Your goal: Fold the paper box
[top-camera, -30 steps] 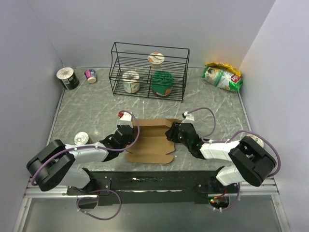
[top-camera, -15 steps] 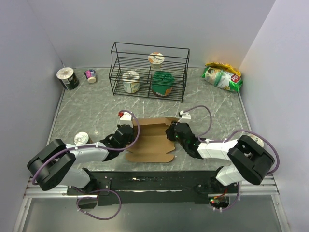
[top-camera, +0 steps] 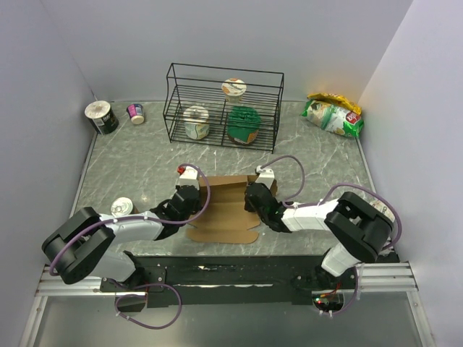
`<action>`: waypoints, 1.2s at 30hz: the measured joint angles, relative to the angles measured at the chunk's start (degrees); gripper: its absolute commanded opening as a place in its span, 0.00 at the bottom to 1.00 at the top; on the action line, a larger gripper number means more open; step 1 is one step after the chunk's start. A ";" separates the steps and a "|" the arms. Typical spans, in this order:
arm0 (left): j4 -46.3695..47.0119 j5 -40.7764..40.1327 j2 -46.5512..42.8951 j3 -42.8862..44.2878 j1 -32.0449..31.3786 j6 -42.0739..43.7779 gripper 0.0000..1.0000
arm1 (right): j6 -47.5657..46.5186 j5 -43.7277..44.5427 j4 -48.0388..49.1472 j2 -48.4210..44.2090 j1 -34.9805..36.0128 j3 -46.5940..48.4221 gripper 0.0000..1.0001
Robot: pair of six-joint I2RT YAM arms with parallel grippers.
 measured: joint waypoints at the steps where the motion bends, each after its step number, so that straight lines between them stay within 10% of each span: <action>1: 0.07 0.00 0.02 0.00 0.00 0.04 0.07 | 0.00 0.15 -0.13 0.24 0.07 0.09 0.23; 13: 0.87 -0.02 1.03 0.39 0.07 0.24 0.07 | 0.09 2.03 -2.93 2.32 0.72 2.45 0.30; 19: 0.15 -0.72 1.70 1.33 0.04 0.17 0.08 | 1.46 1.57 -4.81 1.22 1.60 2.58 0.71; 36: -4.63 0.52 3.50 5.44 3.13 1.88 0.06 | -9.62 -17.03 -27.50 -43.21 3.78 -5.16 1.00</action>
